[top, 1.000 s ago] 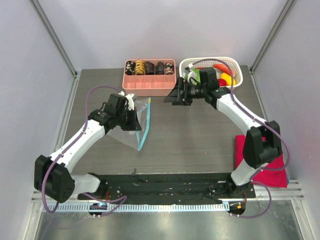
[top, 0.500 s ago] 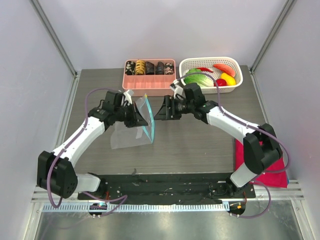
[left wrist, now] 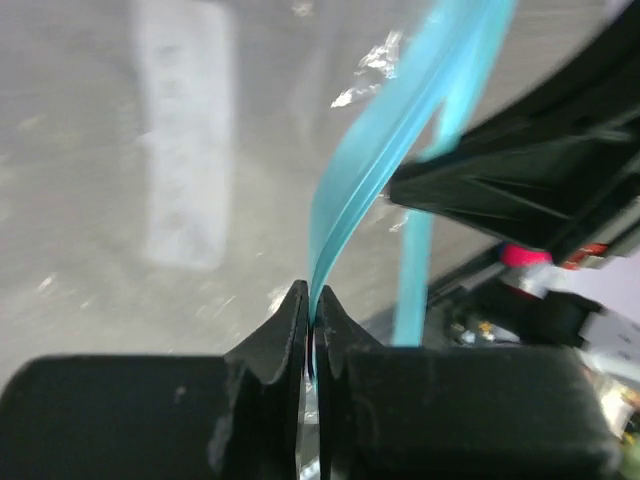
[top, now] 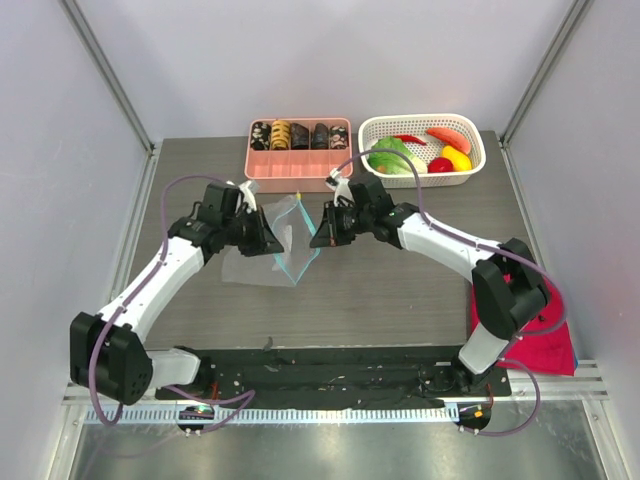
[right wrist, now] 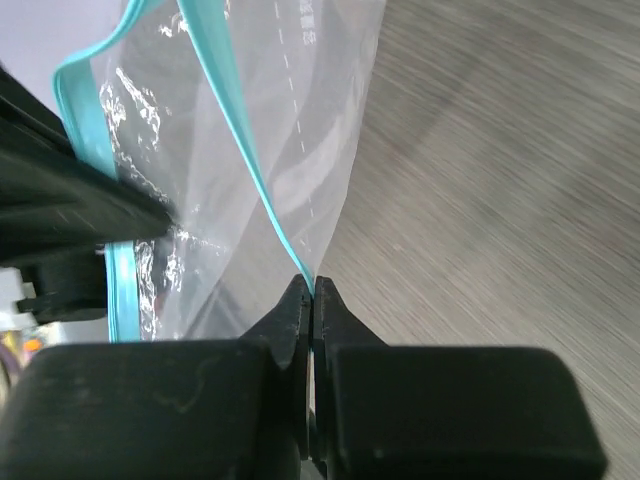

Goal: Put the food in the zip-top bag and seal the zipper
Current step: Open the zipper of the food storage bag at the center of the board.

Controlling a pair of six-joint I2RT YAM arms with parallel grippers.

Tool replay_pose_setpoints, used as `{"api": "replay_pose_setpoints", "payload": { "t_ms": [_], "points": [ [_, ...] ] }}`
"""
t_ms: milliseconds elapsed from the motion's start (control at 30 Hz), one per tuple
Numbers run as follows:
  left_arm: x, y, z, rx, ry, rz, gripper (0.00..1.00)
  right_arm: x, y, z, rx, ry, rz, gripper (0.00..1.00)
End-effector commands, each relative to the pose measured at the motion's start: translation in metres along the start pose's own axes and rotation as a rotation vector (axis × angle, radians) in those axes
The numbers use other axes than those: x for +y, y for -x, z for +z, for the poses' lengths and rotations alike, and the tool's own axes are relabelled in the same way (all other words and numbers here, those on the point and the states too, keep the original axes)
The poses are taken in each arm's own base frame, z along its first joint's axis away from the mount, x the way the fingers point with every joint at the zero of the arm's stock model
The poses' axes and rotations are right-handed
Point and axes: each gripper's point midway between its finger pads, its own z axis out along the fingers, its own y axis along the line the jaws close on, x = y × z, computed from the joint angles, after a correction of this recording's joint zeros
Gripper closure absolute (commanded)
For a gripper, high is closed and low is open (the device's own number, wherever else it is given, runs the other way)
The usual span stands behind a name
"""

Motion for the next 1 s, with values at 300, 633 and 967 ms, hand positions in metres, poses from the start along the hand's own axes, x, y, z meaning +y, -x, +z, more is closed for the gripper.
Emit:
{"api": "replay_pose_setpoints", "payload": {
  "t_ms": [300,633,967],
  "points": [
    [0.01,0.035,-0.042,-0.182,0.167,0.21,0.76,-0.007,-0.011,-0.014,0.042,-0.066,-0.044,0.99],
    [-0.053,0.034,-0.041,-0.179,0.021,0.394,0.42,0.03,-0.003,-0.018,0.023,0.047,-0.034,0.99],
    [-0.09,0.038,-0.027,-0.165,0.056,0.571,0.34,0.071,0.025,-0.037,-0.028,0.148,-0.053,0.99]
  ]
}}
